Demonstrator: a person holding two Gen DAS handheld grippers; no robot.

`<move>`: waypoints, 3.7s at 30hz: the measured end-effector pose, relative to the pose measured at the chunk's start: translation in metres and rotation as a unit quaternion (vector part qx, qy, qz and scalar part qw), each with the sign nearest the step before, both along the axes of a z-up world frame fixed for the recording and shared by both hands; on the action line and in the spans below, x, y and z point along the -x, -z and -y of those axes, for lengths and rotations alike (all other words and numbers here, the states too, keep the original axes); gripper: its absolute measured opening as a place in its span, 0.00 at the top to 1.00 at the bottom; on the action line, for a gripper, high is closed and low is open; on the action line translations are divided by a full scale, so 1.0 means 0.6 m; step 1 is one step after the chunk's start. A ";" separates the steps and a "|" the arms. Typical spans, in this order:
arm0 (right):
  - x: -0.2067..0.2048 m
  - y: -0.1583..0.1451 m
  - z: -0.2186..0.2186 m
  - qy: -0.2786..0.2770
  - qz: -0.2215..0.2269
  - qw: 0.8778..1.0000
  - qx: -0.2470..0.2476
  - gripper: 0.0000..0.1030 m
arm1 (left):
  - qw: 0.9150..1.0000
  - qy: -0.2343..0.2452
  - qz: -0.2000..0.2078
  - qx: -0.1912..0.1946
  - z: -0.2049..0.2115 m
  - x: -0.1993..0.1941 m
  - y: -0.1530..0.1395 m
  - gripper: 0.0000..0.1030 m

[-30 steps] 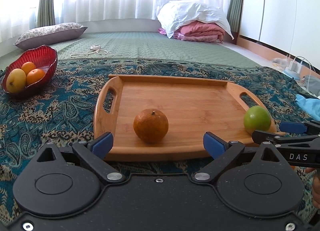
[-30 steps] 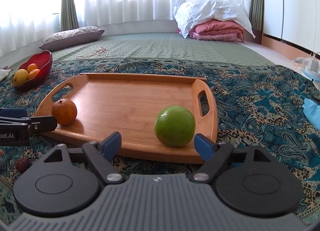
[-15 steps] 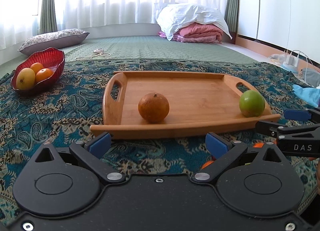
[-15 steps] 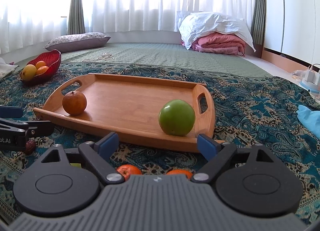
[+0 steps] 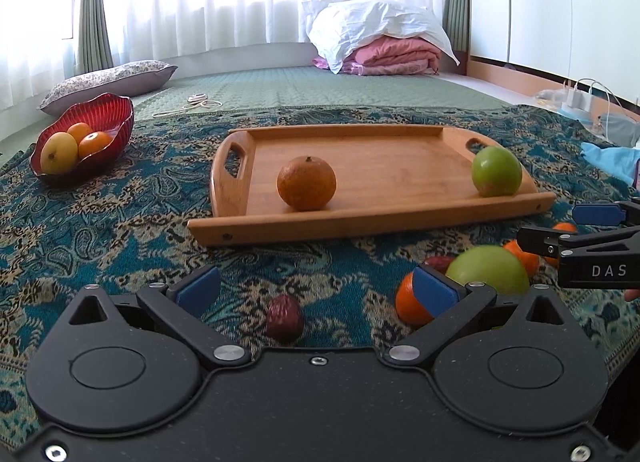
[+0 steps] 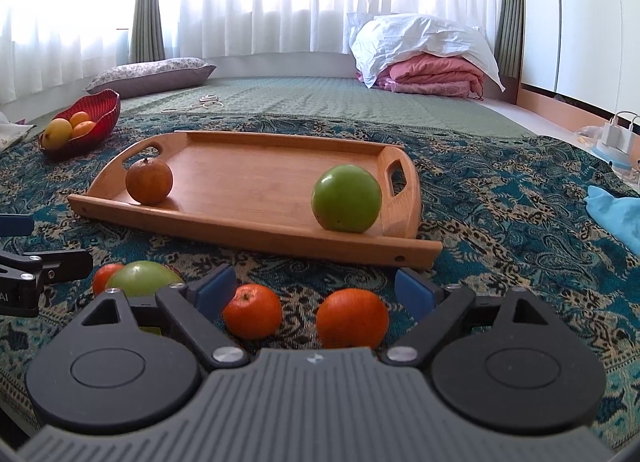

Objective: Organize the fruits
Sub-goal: 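Move the right tool to the tangerines while the left tool moves to the red date, then grasp a tangerine with the right tool while the left tool grasps the red date, then carry the tangerine over the tray with the right tool while the left tool carries the date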

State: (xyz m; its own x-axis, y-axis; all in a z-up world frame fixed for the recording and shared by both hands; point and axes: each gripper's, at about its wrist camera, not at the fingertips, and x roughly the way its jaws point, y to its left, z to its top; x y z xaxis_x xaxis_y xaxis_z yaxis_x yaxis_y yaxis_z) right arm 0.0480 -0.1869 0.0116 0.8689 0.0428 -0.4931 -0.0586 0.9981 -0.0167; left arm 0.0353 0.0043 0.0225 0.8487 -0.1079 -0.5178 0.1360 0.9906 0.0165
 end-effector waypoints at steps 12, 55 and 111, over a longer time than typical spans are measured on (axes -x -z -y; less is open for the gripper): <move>0.018 0.013 0.005 0.005 -0.009 1.000 -0.003 0.09 | 1.000 0.000 -0.010 -0.006 -0.002 0.021 0.014 0.01; 0.016 0.036 0.018 0.029 -0.019 0.999 0.009 0.56 | 0.999 -0.020 -0.031 0.000 -0.014 0.007 0.032 0.80; -0.168 -0.098 0.034 0.034 -0.011 0.999 -0.026 0.61 | 0.998 -0.019 -0.023 0.047 -0.009 -0.228 -0.112 0.82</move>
State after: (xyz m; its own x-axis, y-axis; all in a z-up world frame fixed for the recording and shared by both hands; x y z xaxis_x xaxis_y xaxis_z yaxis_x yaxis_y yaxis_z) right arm 0.1485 -0.2072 0.0704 0.8597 0.0096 -0.5108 0.0097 0.9993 0.0352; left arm 0.1720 0.0094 0.0894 0.8284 -0.1260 -0.5457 0.0969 0.9919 -0.0820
